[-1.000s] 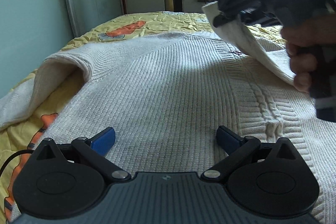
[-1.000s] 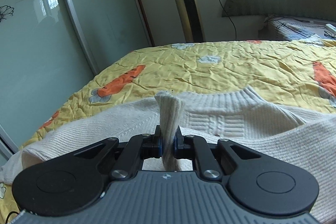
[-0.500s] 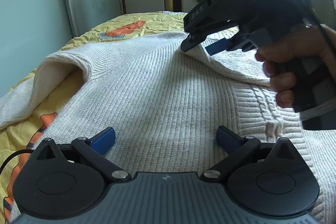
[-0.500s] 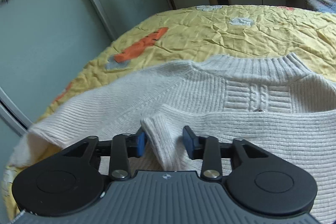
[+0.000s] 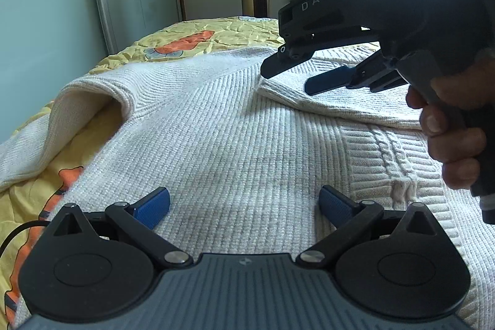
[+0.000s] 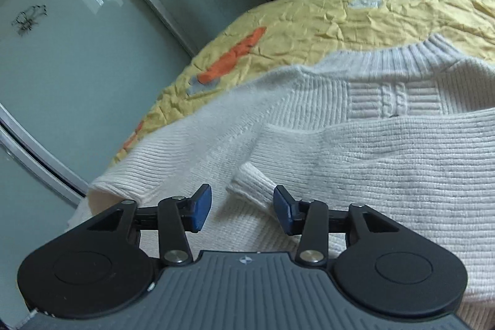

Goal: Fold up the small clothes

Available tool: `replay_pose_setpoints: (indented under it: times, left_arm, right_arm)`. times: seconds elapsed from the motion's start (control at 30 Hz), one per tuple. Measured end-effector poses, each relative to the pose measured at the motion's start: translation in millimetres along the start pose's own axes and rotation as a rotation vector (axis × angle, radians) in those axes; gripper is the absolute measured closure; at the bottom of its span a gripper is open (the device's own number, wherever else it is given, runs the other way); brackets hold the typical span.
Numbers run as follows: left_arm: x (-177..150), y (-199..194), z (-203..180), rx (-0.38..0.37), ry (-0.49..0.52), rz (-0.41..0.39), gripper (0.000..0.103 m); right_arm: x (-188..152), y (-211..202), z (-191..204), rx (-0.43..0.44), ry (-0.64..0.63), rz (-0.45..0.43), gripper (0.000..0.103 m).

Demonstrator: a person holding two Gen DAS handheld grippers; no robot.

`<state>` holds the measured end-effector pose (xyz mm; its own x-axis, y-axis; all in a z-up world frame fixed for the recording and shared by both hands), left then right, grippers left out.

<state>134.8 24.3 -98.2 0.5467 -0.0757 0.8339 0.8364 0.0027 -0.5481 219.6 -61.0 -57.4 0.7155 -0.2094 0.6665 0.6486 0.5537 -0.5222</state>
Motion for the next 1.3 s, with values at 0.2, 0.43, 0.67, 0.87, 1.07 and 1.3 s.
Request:
replay_pose_setpoints:
  times: [0.2, 0.43, 0.67, 0.87, 1.07, 1.3]
  left_arm:
    - [12.6, -25.2, 30.4, 0.068, -0.109, -0.047, 0.000]
    - [23.1, -57.5, 145.6, 0.331, -0.348, -0.089, 0.000]
    - [-13.2, -58.6, 257.2, 0.290, -0.830, -0.031, 0.000]
    - [-37.0, -40.3, 289.5, 0.050, -1.190, -0.021, 0.000]
    - [-41.1, -34.6, 303.8, -0.063, -1.340, -0.052, 0.000]
    - [-41.7, -39.0, 317.1, -0.225, -1.469, -0.082, 0.000]
  right_arm:
    - [-8.2, -4.7, -9.5, -0.048, -0.051, 0.018, 0.043]
    - [-11.6, -15.3, 22.0, -0.082, -0.224, -0.056, 0.042]
    - [-46.9, -12.2, 125.8, -0.036, -0.732, -0.189, 0.043]
    - [-92.0, 3.8, 197.8, 0.041, -1.069, -0.260, 0.044]
    - [-145.4, 42.0, 248.2, 0.073, -1.390, -0.222, 0.047]
    - [-178.5, 92.0, 282.0, 0.112, -1.589, -0.153, 0.057]
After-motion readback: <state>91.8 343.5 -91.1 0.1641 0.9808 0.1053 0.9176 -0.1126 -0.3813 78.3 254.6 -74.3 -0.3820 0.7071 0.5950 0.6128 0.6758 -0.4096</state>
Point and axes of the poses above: each gripper's, at about its wrist camera, not at the fingertips, and y roughly the way its jaws point, z to its left, x to its top, the point moved 10 cm from there along y, roughly the way its jaws point, and after that the axes turned 6 degrees about -z, right-handed, at the moved point
